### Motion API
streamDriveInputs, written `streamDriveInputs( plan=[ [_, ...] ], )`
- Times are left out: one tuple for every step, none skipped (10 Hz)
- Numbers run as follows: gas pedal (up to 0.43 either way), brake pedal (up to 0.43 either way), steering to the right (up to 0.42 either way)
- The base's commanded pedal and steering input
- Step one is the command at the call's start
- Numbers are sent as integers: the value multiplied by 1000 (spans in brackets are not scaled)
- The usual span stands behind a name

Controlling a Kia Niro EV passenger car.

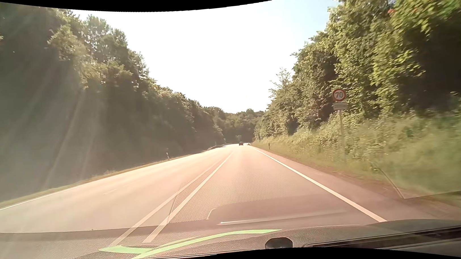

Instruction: Follow the waypoints while adhering to traffic rules and regulations

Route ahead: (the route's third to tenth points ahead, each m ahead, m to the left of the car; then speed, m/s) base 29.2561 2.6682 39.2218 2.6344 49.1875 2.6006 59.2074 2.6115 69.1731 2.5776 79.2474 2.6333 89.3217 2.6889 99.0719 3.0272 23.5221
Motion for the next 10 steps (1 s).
streamDriveInputs(
  plan=[
    [0,0,-5],
    [0,0,-4],
    [0,0,-4],
    [0,0,-4],
    [0,0,-3],
    [0,0,-1],
    [0,0,-1],
    [28,0,-1],
    [59,0,-1],
    [67,0,-1]
  ],
)
